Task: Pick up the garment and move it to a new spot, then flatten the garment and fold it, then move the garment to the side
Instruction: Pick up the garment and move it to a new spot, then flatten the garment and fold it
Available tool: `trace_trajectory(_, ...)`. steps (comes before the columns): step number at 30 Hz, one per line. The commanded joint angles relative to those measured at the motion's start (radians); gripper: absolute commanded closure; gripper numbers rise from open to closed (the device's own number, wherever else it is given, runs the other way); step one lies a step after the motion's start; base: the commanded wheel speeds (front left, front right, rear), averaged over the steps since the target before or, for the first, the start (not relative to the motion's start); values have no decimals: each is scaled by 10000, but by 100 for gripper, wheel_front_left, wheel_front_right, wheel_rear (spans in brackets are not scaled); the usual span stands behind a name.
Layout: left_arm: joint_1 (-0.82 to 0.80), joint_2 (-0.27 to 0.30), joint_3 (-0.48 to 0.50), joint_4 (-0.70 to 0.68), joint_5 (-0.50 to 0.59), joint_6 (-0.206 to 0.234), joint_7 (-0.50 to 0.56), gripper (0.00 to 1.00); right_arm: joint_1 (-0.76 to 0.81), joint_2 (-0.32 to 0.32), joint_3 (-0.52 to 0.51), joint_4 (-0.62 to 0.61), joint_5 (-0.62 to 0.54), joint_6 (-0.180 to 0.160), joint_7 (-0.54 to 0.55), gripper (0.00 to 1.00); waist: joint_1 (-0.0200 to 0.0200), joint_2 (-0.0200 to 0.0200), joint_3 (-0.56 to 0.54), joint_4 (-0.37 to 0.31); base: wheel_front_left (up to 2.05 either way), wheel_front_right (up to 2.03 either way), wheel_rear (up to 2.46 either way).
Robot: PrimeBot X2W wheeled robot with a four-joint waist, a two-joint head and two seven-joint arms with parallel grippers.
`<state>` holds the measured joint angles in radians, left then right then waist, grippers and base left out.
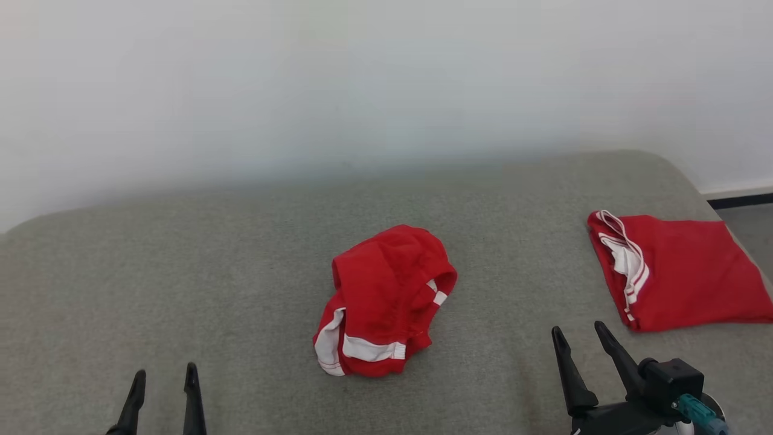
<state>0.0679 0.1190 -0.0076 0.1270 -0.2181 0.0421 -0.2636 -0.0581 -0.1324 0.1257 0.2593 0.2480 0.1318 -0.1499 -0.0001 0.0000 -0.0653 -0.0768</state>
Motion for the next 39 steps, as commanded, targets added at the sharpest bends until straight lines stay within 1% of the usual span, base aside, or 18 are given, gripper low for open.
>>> trace_trajectory(1, 141, -23, 97, -53, 106, -58, -3, 0, 122, -6, -74, 99, 77, -28, 30, 0, 1, 0, -155, 254, 0, 0, 0)
trace_trajectory(5, 426, -75, 447, -72, 99, -76, -2, 0, 182, 26, -137, 314, 86, -26, 29, 0, 1, 0, -202, 460, 0, 0, 0)
trace_trajectory(9, 519, -135, 683, -184, 188, -205, -4, 0, 168, 80, -164, 439, 119, -26, -10, 0, 1, 0, -215, 557, 0, 0, 0)
trace_trajectory(17, 528, -295, 873, -193, 307, -474, -3, 0, 120, 175, -112, 549, 126, -26, -85, 0, 1, 0, -199, 621, 0, 0, 0)
trace_trajectory(20, 595, -380, 943, -159, 317, -485, -5, 0, 95, 178, -87, 545, 134, -26, -76, 0, 1, 0, -180, 608, 0, 0, 0)
trace_trajectory(35, 617, -593, 1017, -12, 434, -636, -4, 0, 112, 210, -42, 512, 135, -26, -137, 0, 1, 0, -112, 586, 0, 0, 0)
trace_trajectory(37, 588, -611, 900, 54, 515, -658, -4, 0, 127, 206, -40, 496, 126, -26, -125, 0, 1, 0, -99, 597, 0, 0, 0)
trace_trajectory(39, 381, -632, 578, 219, 597, -719, 31, 0, 153, 181, -67, 474, 144, -26, -133, 0, 1, 0, -86, 635, 0, 0, 0)
